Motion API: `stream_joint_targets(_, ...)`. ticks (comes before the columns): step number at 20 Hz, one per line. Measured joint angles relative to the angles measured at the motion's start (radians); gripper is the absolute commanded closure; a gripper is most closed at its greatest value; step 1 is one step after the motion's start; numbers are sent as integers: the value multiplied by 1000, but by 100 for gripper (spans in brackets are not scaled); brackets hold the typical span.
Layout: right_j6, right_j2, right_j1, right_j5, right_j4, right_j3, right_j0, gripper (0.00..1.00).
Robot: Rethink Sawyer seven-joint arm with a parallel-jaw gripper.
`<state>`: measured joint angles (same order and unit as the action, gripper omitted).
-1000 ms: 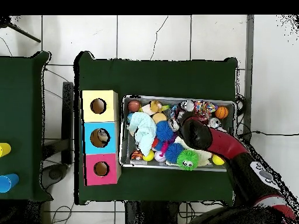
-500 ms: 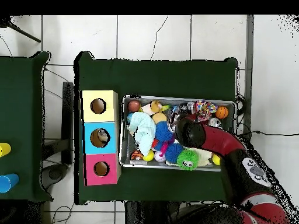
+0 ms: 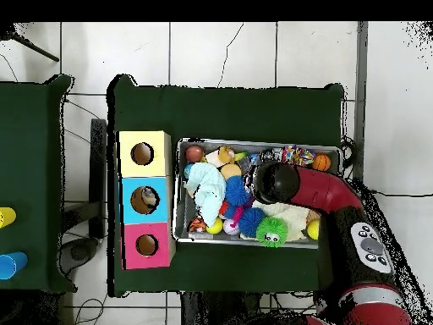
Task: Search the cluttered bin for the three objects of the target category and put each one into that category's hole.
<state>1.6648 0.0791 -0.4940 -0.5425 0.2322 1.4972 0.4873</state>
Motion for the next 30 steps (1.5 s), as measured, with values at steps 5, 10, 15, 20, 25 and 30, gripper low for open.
stream_joint_targets(5,0,3,11,56,-21,-4,40,0)
stream_joint_targets(10,0,4,29,143,-42,-4,71,0)
stream_joint_targets(15,0,4,48,226,-90,-4,77,0)
stream_joint_targets(20,0,1,50,233,-137,-4,43,0)
stream_joint_targets(25,0,-18,42,233,-172,-4,-8,0)
stream_joint_targets(30,0,-42,31,228,-187,-13,-43,0)
